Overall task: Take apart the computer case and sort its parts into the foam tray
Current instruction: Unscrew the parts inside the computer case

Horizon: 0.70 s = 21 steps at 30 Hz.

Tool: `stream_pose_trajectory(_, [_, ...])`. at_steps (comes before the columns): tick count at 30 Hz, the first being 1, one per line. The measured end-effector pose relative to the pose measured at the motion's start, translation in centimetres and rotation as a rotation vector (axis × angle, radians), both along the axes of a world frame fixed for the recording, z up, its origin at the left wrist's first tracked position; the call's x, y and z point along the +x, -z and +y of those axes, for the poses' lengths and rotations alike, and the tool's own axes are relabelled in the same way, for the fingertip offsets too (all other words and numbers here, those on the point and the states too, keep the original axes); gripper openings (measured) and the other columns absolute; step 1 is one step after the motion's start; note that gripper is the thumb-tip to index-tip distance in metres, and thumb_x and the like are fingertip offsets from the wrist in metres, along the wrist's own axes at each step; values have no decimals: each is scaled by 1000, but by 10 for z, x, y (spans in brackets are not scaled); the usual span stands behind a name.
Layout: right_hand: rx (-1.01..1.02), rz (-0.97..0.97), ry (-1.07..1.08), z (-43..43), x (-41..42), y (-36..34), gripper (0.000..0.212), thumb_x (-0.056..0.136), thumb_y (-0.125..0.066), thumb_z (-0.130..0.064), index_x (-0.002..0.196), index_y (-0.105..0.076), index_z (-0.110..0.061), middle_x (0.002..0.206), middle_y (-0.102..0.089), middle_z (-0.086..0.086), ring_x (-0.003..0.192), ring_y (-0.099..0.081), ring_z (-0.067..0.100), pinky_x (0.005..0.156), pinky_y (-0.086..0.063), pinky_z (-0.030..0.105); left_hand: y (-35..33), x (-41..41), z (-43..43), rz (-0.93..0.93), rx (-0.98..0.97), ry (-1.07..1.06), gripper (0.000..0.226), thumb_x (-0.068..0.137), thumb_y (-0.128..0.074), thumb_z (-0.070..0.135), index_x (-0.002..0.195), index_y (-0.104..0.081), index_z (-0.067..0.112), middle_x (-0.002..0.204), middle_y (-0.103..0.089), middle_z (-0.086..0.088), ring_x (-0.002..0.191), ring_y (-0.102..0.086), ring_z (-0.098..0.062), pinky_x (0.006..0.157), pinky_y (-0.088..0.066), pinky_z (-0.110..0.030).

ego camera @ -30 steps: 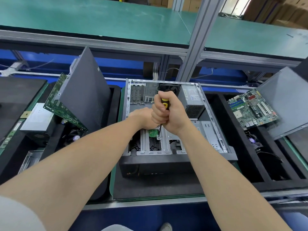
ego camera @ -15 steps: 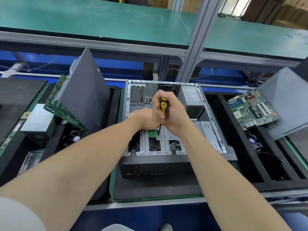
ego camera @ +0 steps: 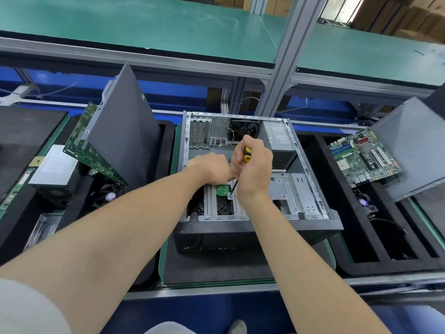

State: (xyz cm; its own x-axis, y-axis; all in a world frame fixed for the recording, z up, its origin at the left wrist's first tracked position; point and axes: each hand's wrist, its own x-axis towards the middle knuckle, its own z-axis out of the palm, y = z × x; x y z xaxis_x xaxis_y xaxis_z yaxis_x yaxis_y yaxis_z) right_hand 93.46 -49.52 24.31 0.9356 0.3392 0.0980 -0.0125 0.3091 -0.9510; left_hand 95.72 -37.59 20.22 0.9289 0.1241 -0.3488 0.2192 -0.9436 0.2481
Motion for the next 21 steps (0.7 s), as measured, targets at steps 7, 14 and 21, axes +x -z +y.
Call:
stream_pose_trajectory(7, [30, 64, -596, -13, 29, 0, 43, 91, -39, -21, 49, -43, -19, 43, -23, -5, 40, -16, 12, 46, -10, 29, 10, 4, 5, -50, 14, 45, 22, 94, -43, 35, 74, -49, 26, 87, -63, 2, 88, -64, -24, 84, -58, -45])
stream_pose_trajectory(14, [112, 165, -793, -15, 47, -1, 27, 89, -42, -22, 63, -46, -17, 43, -27, -9, 39, -11, 11, 42, -13, 24, 9, 5, 4, -34, 24, 11, 19, 91, -42, 34, 75, -50, 26, 89, -62, 2, 89, -64, -25, 86, -57, -45])
stream_pose_trajectory(21, [99, 102, -606, -13, 40, -1, 37, 97, -41, -24, 61, -41, -14, 44, -27, -1, 39, -16, 16, 43, -16, 28, 1, 1, 1, -43, 0, 55, 39, 72, -25, 55, 73, -52, 27, 80, -62, 6, 80, -62, -21, 79, -57, -40])
